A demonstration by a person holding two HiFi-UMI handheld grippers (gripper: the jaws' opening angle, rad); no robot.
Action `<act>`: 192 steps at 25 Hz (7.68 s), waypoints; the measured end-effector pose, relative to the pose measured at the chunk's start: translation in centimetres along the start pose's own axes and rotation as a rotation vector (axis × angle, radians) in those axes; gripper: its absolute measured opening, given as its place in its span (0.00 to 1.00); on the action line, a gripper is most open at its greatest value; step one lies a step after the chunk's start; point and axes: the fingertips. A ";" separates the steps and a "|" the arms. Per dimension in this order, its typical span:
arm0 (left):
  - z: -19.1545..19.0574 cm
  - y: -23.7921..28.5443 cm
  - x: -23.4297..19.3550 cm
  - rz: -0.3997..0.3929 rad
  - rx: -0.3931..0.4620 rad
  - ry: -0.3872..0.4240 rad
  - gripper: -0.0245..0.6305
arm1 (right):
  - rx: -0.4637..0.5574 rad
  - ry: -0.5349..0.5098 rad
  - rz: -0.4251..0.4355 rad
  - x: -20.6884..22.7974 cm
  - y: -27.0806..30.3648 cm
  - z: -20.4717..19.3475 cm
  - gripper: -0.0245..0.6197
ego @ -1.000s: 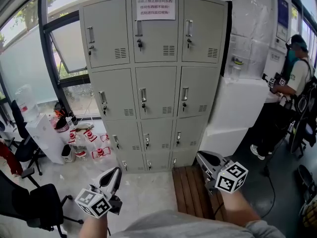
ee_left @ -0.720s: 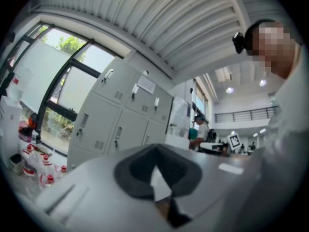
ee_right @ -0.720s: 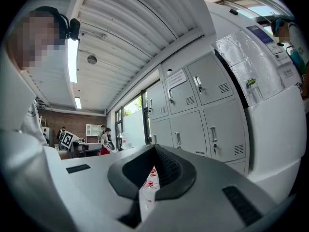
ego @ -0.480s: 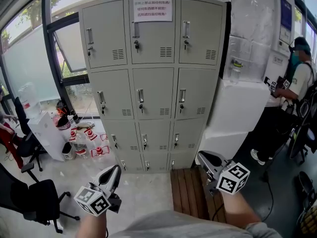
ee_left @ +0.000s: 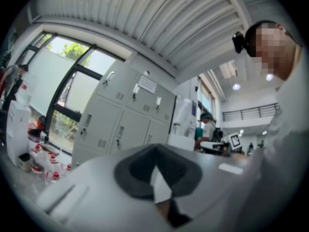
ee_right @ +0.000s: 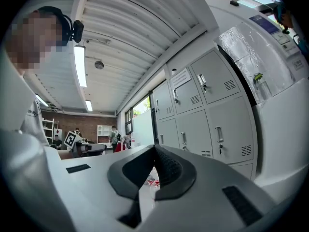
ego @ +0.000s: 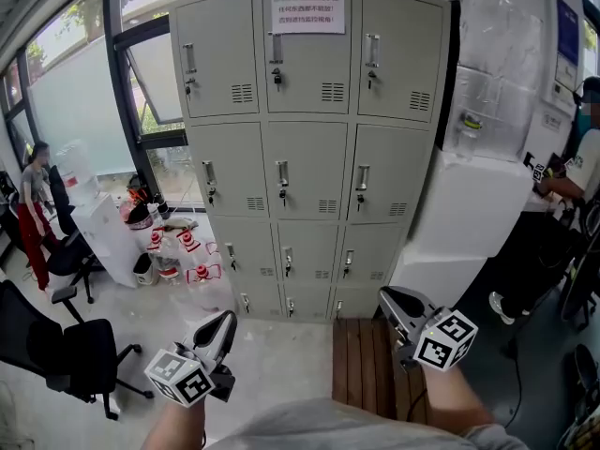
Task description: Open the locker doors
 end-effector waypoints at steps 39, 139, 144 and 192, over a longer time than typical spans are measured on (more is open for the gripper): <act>19.7 25.2 -47.0 -0.189 0.086 0.051 0.04 | 0.035 -0.181 -0.120 10.5 55.6 7.0 0.05; 33.3 24.8 -45.0 -0.232 0.212 0.248 0.04 | 0.085 -0.099 0.252 -1.0 62.6 35.6 0.10; 33.2 25.3 -44.5 -0.251 0.210 0.251 0.04 | 0.104 -0.101 0.304 -1.3 58.9 35.8 0.10; 28.0 27.8 -38.7 -0.343 0.157 0.203 0.04 | 0.279 -0.289 -0.127 6.4 41.7 25.1 0.06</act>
Point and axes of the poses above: the fingertips, and each gripper's own axes: y forward along the fingers, x to its right, z out of its top, and after that the axes turned 8 degrees about z, right-handed
